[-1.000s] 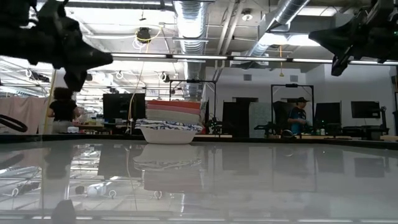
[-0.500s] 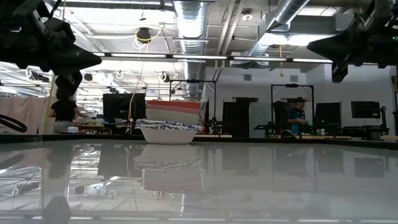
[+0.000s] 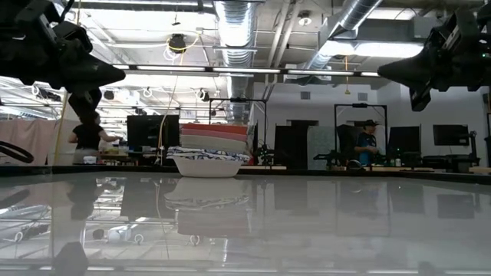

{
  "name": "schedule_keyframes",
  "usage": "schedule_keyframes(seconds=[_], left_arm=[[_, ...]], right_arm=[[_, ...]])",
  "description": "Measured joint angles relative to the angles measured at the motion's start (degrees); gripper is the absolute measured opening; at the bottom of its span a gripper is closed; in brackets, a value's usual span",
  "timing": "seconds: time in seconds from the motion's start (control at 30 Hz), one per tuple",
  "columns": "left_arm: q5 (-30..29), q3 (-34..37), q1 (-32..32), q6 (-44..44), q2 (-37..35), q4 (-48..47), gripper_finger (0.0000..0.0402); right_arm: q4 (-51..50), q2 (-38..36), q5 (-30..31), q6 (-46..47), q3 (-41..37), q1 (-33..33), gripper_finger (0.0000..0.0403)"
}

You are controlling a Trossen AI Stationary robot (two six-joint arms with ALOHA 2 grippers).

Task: Nest bowls inside each other
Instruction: Return to Home Position

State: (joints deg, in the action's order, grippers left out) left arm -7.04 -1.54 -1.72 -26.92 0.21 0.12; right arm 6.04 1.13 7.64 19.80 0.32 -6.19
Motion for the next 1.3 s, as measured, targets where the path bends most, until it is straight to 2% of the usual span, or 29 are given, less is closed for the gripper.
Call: schedule_keyframes(seconds=[0.2,0.37,1.3], left_arm=[[-4.1,0.0,0.0,-0.2,0.0,0.3,0.0],[-3.9,0.0,0.0,2.3,0.0,0.3,0.0],[-3.9,0.0,0.0,2.3,0.0,0.2,0.0]], right_arm=[[-2.2,0.0,0.0,0.1,0.0,-0.1,0.0039],[-3.3,0.0,-0.1,0.1,0.0,-0.1,0.0044],[-3.9,0.0,-0.2,0.2,0.0,-0.1,0.0043]])
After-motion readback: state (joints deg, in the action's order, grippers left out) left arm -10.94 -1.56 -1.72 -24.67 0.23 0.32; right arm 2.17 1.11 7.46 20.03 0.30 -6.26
